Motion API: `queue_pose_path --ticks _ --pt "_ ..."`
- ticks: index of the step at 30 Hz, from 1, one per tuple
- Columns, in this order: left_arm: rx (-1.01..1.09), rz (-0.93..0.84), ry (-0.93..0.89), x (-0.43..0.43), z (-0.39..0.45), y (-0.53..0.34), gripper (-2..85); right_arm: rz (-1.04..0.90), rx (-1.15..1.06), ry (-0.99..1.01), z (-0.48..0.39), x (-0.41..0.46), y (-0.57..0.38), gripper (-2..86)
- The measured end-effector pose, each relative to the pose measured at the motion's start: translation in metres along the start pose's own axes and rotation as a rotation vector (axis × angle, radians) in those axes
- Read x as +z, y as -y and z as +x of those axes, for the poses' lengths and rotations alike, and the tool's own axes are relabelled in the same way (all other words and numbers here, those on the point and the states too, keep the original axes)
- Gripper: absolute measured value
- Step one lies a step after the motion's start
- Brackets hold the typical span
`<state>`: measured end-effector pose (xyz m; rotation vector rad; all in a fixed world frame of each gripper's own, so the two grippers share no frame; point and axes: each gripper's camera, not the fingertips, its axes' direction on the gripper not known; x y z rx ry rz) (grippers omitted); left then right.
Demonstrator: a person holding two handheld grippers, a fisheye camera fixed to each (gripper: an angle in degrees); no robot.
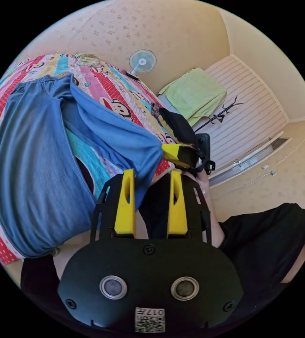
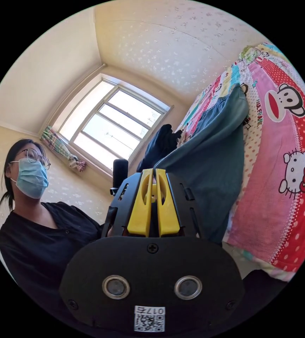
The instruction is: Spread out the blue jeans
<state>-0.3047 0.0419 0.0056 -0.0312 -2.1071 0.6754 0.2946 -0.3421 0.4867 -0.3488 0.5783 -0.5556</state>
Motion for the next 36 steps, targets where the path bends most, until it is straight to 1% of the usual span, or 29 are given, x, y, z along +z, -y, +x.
queue_pose_path --ticks 1,3,6,7,8,9,10,11,12,13,14,16,18,20,22,24,26,28,30,32,34,36 --pt "0.000 -0.002 0.005 0.004 0.002 0.000 11.6 -0.003 0.009 -0.007 -0.001 0.001 0.003 1.6" --pt "-0.013 -0.014 0.030 0.015 0.005 -0.005 5.7 -0.016 0.017 -0.016 -0.004 0.004 0.008 1.5" --pt "-0.006 -0.034 0.028 0.018 0.005 -0.018 3.9 -0.006 0.041 -0.052 -0.011 0.005 0.017 1.3" --pt "-0.009 -0.055 0.026 0.021 0.004 -0.021 3.9 0.022 0.019 0.001 -0.015 0.002 0.019 1.2" --pt "-0.023 -0.108 0.027 0.028 0.000 -0.027 4.0 0.062 -0.011 0.133 -0.017 -0.002 0.023 1.2" --pt "-0.041 -0.125 0.030 0.033 -0.004 -0.035 1.8 0.068 -0.010 0.186 -0.016 -0.002 0.026 1.2" --pt "-0.054 -0.121 0.035 0.034 -0.007 -0.040 0.7 0.025 0.027 0.206 -0.013 0.005 0.035 1.5" --pt "-0.069 -0.105 0.027 0.034 -0.013 -0.049 0.2 -0.035 0.048 0.105 -0.012 0.015 0.043 1.9" --pt "-0.086 -0.095 -0.018 0.034 -0.020 -0.055 -0.2 -0.059 0.051 0.030 -0.012 0.020 0.046 2.1" --pt "-0.100 -0.091 -0.038 0.033 -0.024 -0.058 -0.3 -0.093 0.077 -0.115 -0.010 0.028 0.050 3.1" --pt "-0.126 -0.082 -0.067 0.030 -0.031 -0.062 -0.5 -0.129 0.098 -0.214 -0.007 0.037 0.055 4.4" --pt "-0.144 -0.065 -0.081 0.025 -0.039 -0.066 -0.7 -0.195 0.115 -0.316 -0.002 0.053 0.062 8.6" --pt "-0.142 -0.057 -0.083 0.020 -0.043 -0.068 -0.8 -0.259 0.123 -0.405 0.000 0.072 0.066 10.8" --pt "-0.142 -0.047 -0.094 0.017 -0.045 -0.068 -0.8 -0.366 0.124 -0.501 0.000 0.100 0.067 10.8" --pt "-0.143 -0.039 -0.095 0.015 -0.047 -0.068 -0.8 -0.421 0.151 -0.552 0.002 0.114 0.062 10.1" --pt "-0.158 -0.027 -0.091 0.012 -0.052 -0.071 -0.6 -0.421 0.160 -0.528 -0.001 0.116 0.053 9.4" --pt "-0.176 -0.013 -0.109 0.010 -0.058 -0.073 -0.2 -0.413 0.166 -0.462 -0.003 0.116 0.037 7.9" --pt "-0.190 -0.007 -0.131 0.009 -0.063 -0.075 0.6 -0.452 0.176 -0.426 0.000 0.120 0.026 6.0" --pt "-0.206 -0.018 -0.145 0.009 -0.069 -0.076 5.0 -0.460 0.178 -0.411 0.004 0.121 0.016 4.2" --pt "-0.209 0.015 -0.165 -0.002 -0.071 -0.080 8.3 -0.413 0.199 -0.361 0.008 0.113 0.011 3.0" --pt "-0.207 0.060 -0.147 -0.019 -0.071 -0.086 10.0 -0.377 0.200 -0.337 0.005 0.108 0.014 2.6" --pt "-0.195 0.085 -0.078 -0.042 -0.065 -0.092 10.5 -0.353 0.202 -0.327 0.001 0.106 0.019 2.3"
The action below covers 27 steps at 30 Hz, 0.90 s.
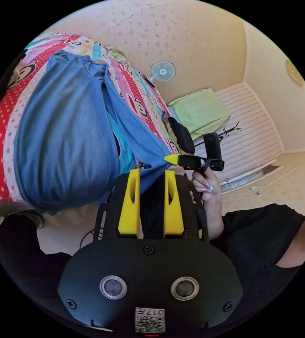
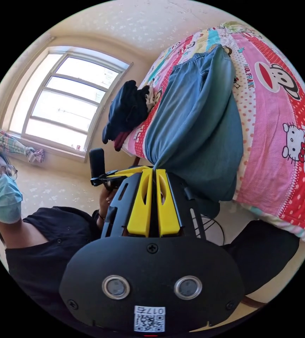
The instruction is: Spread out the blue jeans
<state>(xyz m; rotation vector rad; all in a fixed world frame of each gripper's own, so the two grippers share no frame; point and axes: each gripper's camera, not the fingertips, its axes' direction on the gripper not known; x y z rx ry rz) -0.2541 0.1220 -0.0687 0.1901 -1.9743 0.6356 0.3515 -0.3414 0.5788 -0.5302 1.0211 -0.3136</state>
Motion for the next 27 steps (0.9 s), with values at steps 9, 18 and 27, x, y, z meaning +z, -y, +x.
queue_pose_path --ticks 9,18,27 --pt "0.044 -0.003 0.105 0.006 0.030 -0.001 11.0 -0.065 0.017 0.056 -0.010 0.046 0.055 1.8" --pt "-0.205 0.013 0.232 0.013 -0.047 0.005 12.4 -0.156 -0.008 0.040 -0.004 0.111 0.099 1.4" --pt "-0.140 0.058 0.377 -0.025 -0.030 0.000 12.0 -0.157 0.028 0.111 0.032 0.123 0.101 1.3"
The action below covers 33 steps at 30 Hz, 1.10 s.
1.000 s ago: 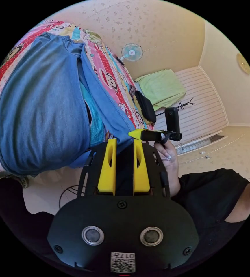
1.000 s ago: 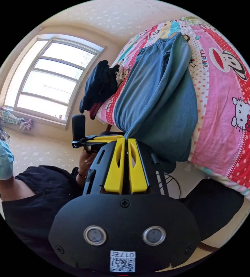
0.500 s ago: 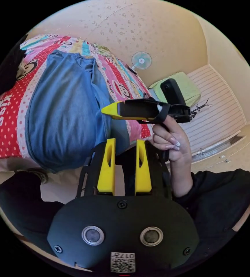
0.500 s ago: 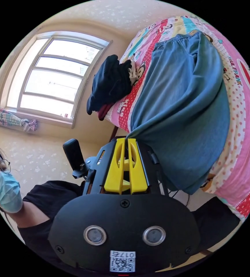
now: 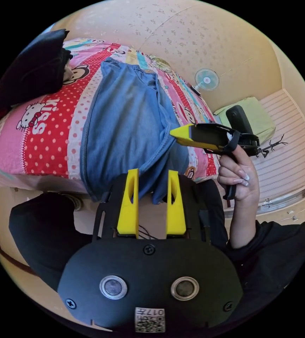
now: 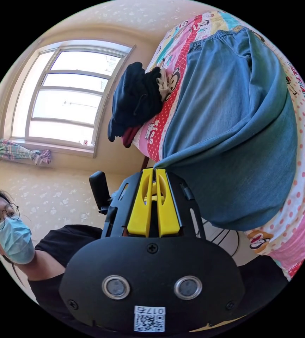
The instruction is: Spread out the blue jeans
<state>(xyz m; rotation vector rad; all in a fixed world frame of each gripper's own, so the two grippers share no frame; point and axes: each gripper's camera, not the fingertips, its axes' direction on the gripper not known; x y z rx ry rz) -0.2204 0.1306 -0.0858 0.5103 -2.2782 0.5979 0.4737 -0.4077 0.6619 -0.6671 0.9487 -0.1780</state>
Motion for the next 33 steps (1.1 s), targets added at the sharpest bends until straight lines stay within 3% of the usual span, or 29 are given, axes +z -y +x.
queue_pose_path --ticks 7,11,18,22,26,33 --pt "0.102 0.000 0.139 -0.017 0.009 0.006 10.7 -0.006 0.013 -0.003 0.015 0.010 0.001 1.4" --pt "0.178 -0.087 0.019 0.004 -0.001 0.016 1.0 -0.022 0.011 -0.003 0.023 0.021 0.002 1.6" --pt "0.240 -0.192 -0.353 -0.047 -0.005 0.007 -0.8 -0.016 -0.043 -0.086 0.059 -0.026 0.016 2.7" --pt "0.247 -0.189 -0.402 -0.072 0.004 0.000 -0.9 0.146 0.025 -0.321 0.095 -0.084 0.098 5.8" --pt "0.262 -0.201 -0.429 -0.078 0.019 0.000 -0.9 0.249 0.081 -0.524 0.128 -0.083 0.214 9.8" --pt "0.152 -0.190 -0.484 -0.085 0.008 -0.004 -0.9 0.301 0.247 -0.599 0.199 -0.038 0.311 9.7"
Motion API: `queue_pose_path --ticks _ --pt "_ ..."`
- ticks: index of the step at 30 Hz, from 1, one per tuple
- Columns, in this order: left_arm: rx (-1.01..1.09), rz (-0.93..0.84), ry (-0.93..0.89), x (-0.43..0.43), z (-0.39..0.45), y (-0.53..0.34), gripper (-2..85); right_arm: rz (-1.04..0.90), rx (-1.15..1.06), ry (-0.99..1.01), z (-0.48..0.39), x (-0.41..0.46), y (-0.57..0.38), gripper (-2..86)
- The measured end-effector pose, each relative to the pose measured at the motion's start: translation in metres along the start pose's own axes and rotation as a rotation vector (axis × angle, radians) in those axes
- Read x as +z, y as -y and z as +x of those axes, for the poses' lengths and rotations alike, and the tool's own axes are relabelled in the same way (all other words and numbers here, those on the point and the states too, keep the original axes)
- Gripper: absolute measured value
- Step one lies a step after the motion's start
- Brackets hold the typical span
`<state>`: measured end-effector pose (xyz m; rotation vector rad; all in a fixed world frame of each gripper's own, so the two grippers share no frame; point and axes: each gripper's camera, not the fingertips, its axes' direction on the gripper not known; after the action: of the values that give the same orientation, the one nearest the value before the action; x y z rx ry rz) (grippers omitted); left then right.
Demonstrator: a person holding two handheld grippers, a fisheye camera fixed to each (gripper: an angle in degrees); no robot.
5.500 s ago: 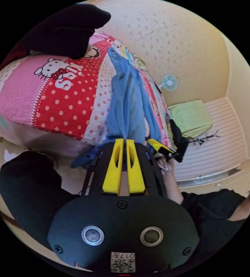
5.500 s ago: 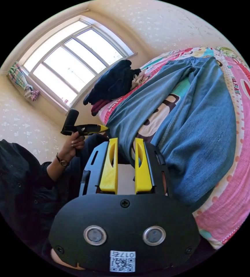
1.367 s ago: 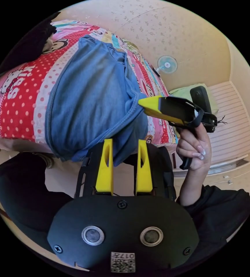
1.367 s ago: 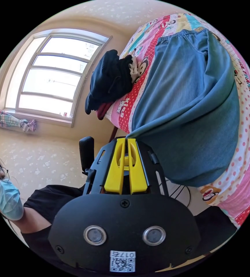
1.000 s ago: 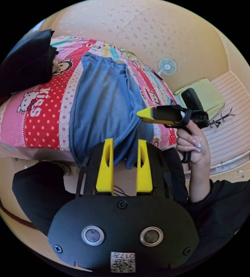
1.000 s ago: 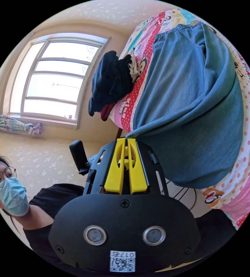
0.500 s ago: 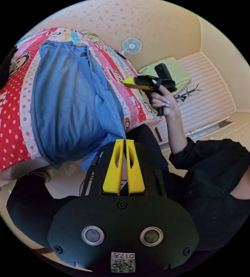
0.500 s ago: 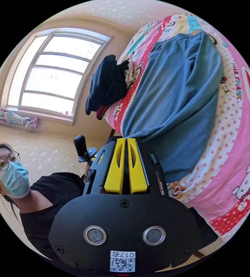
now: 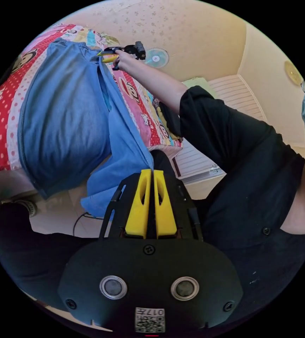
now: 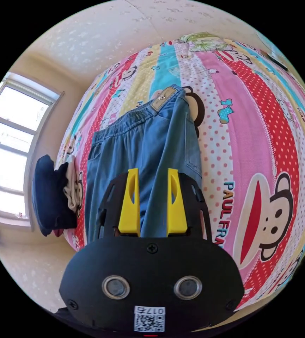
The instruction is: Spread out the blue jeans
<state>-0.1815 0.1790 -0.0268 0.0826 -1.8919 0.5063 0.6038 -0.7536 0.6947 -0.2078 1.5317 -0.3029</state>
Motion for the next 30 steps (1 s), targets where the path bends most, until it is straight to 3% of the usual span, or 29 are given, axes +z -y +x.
queue_pose_path --ticks 4,8,10,14,20,24,27,30 --pt "-0.052 0.011 -0.011 -0.013 -0.015 -0.002 -0.9 0.121 0.034 -0.094 0.001 0.015 -0.013 3.3" --pt "-0.094 -0.001 -0.071 -0.021 -0.033 -0.001 -0.9 0.371 -0.155 -0.020 -0.054 -0.019 -0.043 1.9" --pt "-0.114 0.018 -0.072 -0.025 -0.036 -0.002 -0.9 0.392 -0.249 0.025 -0.087 -0.022 -0.045 1.6" --pt "-0.137 0.035 -0.036 -0.035 -0.033 -0.005 -0.9 0.301 -0.398 0.117 -0.158 0.011 -0.036 1.4" --pt "-0.232 0.086 0.105 -0.062 -0.038 -0.020 -0.8 0.199 -0.413 0.142 -0.213 0.069 -0.042 1.4" --pt "-0.341 0.106 0.185 -0.075 -0.056 -0.033 -0.4 0.156 -0.419 0.137 -0.208 0.071 -0.049 2.6" --pt "-0.423 0.131 0.311 -0.086 -0.061 -0.038 0.7 0.110 -0.492 0.249 -0.184 0.040 -0.068 4.4" --pt "-0.459 0.142 0.411 -0.095 -0.064 -0.033 8.2 0.067 -0.549 0.278 -0.144 -0.004 -0.108 6.6"
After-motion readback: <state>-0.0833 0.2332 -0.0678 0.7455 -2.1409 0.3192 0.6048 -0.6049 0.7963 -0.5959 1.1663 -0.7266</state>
